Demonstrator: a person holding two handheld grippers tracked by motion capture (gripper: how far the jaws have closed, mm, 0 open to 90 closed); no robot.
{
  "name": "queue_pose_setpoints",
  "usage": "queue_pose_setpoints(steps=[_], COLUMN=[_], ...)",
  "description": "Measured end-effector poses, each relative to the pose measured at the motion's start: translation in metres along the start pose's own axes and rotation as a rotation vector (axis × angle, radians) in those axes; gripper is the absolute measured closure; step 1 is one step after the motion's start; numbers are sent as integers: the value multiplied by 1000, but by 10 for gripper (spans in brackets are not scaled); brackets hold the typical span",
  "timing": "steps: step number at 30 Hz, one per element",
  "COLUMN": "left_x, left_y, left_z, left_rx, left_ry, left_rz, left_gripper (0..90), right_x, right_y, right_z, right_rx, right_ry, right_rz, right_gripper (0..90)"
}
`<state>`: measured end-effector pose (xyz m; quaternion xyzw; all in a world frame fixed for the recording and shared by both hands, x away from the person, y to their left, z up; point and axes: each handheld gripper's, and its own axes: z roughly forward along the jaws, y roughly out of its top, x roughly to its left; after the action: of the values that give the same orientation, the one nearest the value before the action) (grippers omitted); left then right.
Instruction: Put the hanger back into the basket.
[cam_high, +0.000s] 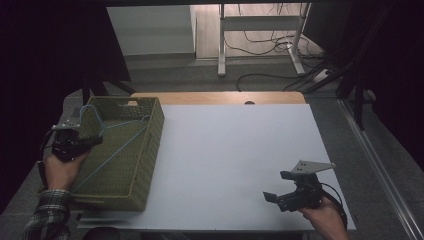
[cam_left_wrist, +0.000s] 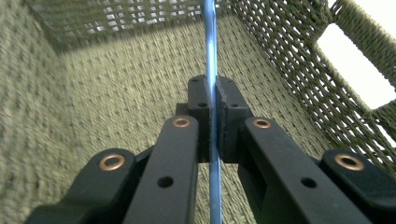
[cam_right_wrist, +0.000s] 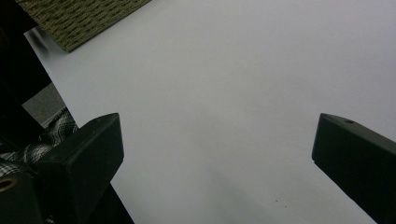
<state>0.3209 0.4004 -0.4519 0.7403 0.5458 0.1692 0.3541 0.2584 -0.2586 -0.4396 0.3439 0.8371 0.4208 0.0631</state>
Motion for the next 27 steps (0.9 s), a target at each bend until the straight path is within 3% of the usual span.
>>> queue_pose_setpoints(steps=[2, 4, 6, 8, 9, 10, 11, 13, 14, 16, 21, 27], left_x=[2, 4, 4, 2, 2, 0, -1, -6, -9, -15, -38, -60], left_y=[0, -1, -1, -1, -1, -1, 0, 1, 2, 3, 6, 9], left_z=[-1, -5, -9, -14, -17, -20, -22, -27, -29, -32, -40, -46], left_rx=[-5, -33, -43, -57, -72, -84, -96, -116, -117, -124, -151, -163], left_ry=[-1, 2, 8, 16, 5, -6, -16, -45, -50, -74, -151, -209], left_rz=[-15, -37, -37, -33, -37, -41, -38, -20, -16, -2, 22, 49], left_gripper=[854, 761, 649, 599, 562, 469, 469, 339, 339, 251, 164, 104], right_x=[0, -1, -1, -2, -2, -2, -2, -1, -1, -2, -3, -4], right_y=[0, -1, -1, -1, -2, -2, -2, -2, -2, -2, -4, -6], right_z=[0, -1, -1, -1, -1, -1, -1, -2, -2, -3, -6, -9], right_rx=[0, 5, 2, 2, 2, 1, 1, 0, 0, -4, -8, -10], right_ry=[1, -2, -2, -5, -6, -7, -7, -9, -9, -17, -20, -44], right_rz=[-1, 2, 4, 3, 3, 4, 4, 3, 3, 5, 12, 18], right_gripper=[17, 18, 18, 17, 18, 18, 18, 16, 16, 10, 0, 0])
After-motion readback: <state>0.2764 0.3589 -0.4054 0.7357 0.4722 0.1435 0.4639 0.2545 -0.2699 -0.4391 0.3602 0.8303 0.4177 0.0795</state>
